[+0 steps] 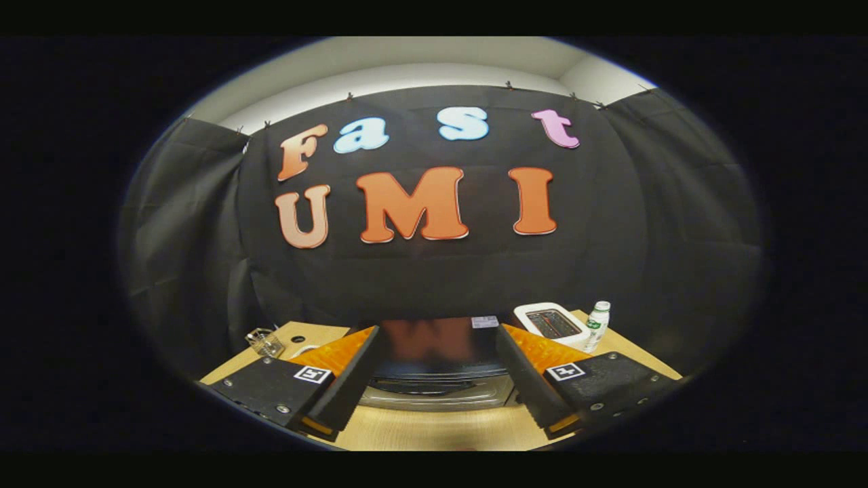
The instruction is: Open the toaster oven, put the food inside, and close the toaster oven door.
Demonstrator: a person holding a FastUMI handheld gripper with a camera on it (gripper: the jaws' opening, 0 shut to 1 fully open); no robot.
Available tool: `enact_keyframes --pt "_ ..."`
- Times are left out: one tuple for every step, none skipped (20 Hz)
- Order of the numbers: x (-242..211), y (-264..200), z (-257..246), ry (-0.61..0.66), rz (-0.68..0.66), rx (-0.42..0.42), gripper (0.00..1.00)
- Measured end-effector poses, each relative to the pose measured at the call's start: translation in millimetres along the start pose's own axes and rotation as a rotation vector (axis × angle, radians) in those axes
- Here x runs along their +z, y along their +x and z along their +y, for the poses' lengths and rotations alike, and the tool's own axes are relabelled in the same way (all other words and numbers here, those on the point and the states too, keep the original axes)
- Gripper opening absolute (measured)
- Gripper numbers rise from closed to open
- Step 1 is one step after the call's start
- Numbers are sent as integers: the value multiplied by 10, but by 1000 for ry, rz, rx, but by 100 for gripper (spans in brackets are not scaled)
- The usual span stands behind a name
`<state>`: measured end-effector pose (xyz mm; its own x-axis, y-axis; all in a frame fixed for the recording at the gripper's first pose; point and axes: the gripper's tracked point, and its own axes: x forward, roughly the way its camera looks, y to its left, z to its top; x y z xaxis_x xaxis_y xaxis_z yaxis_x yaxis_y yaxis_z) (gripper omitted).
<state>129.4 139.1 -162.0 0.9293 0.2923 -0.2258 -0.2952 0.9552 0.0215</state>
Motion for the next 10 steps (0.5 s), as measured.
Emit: enact_keyframes --pt "-144 77 61 -12 33 1 99" --pt "-298 136 122 -25 69 3 99" --pt "-441 192 161 -35 108 5 99" --pt "-574 228 178 -45 141 3 99" --pt "-655 262 188 -53 164 2 99" --pt "-711 287 205 -56 185 1 99" --pt "-773 320 231 -59 201 6 99" --pt "-829 343 241 -67 216 4 99" --pt "-878 371 243 -77 233 0 99" --pt "-952 377 236 -82 256 -2 99"
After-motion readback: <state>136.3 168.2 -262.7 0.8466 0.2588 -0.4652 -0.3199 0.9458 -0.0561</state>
